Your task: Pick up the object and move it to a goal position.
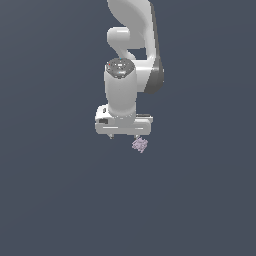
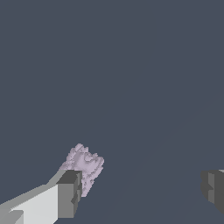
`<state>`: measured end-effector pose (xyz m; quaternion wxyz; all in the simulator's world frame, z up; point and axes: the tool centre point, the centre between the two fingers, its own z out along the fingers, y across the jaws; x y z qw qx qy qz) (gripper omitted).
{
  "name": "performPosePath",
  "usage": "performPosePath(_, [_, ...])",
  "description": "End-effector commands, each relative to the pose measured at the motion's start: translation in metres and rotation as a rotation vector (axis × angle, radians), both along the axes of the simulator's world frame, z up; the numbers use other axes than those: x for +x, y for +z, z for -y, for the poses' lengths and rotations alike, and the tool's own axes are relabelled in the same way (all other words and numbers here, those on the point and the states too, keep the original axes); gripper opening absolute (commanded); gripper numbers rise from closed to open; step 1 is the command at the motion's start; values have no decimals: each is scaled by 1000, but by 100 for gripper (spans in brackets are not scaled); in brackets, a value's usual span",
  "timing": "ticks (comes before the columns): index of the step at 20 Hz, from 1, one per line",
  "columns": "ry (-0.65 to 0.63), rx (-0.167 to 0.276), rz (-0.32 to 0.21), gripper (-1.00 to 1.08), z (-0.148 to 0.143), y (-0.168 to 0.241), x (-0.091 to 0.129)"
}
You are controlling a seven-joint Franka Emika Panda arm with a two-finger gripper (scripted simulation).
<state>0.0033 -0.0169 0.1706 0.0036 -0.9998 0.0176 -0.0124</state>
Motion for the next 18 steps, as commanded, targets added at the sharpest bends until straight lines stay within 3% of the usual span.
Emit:
performPosePath(1, [0,0,0,100,0,0,0])
performPosePath(18, [15,16,-33,100,7,-10,-9])
